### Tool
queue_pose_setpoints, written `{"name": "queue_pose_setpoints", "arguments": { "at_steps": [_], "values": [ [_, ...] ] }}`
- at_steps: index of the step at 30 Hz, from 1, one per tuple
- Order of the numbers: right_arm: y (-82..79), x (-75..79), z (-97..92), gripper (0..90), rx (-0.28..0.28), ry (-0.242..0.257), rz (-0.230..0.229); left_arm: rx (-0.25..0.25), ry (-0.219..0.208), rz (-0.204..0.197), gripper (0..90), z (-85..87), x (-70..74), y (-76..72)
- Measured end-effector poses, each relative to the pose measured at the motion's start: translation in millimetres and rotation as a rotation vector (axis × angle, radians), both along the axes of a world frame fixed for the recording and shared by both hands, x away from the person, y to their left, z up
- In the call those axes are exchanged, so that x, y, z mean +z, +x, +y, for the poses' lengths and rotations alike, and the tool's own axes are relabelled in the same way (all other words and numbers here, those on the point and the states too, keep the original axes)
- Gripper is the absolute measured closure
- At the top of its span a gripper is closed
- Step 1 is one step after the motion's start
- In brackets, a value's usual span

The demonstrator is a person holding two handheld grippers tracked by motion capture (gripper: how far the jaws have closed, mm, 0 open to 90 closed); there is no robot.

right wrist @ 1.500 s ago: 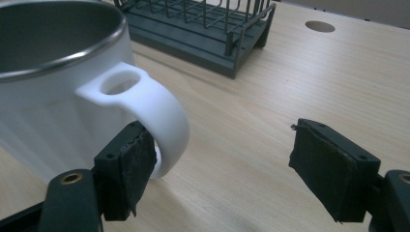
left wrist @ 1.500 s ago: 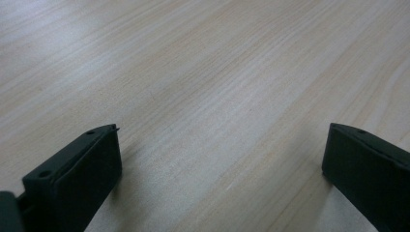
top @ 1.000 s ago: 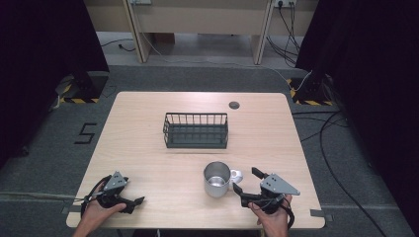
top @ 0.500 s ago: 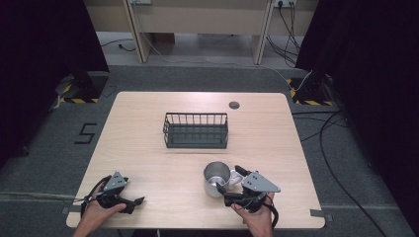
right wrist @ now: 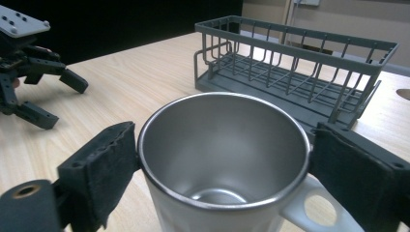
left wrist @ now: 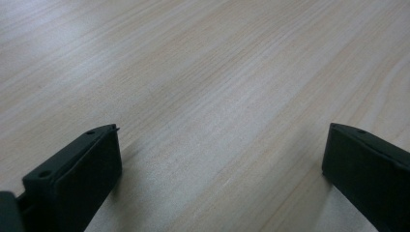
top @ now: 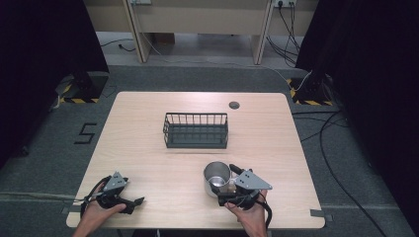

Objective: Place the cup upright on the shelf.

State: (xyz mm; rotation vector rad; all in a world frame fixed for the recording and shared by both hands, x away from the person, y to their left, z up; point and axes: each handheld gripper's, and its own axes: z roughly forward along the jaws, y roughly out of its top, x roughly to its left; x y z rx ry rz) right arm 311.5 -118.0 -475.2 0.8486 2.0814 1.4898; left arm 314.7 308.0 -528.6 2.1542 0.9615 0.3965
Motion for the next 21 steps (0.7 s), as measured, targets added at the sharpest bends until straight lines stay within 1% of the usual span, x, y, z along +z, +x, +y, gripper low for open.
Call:
{"name": "queue_pose_setpoints", "arguments": {
  "at_steps": [4,7,10,16,19,21],
  "values": [
    [5.6,-2.9,5.2,6.0,0.0,0.013,0.002,0.001,0.0,-0.001,0.0,0.0,-0.1,-0.3],
    [9.0,-4.6,10.1,4.6,-0.002,0.009,-0.007,0.001,-0.001,0.0,0.0,0.0,-0.1,-0.2],
    [12.5,-5.8,11.9,3.9,0.002,0.018,-0.011,0.0,-0.001,-0.001,0.0,0.0,-0.1,-0.4],
    [17.9,-8.7,16.2,4.3,0.009,0.017,-0.013,0.001,0.0,0.0,0.0,0.0,0.0,-0.5],
    [19.9,-10.6,18.5,5.0,0.006,0.026,-0.002,0.001,-0.001,-0.001,0.0,-0.1,-0.1,-0.6],
    [20.2,-11.0,19.5,5.3,0.009,0.017,-0.006,0.001,0.0,-0.001,0.0,0.0,-0.1,-0.6]
  ]
}}
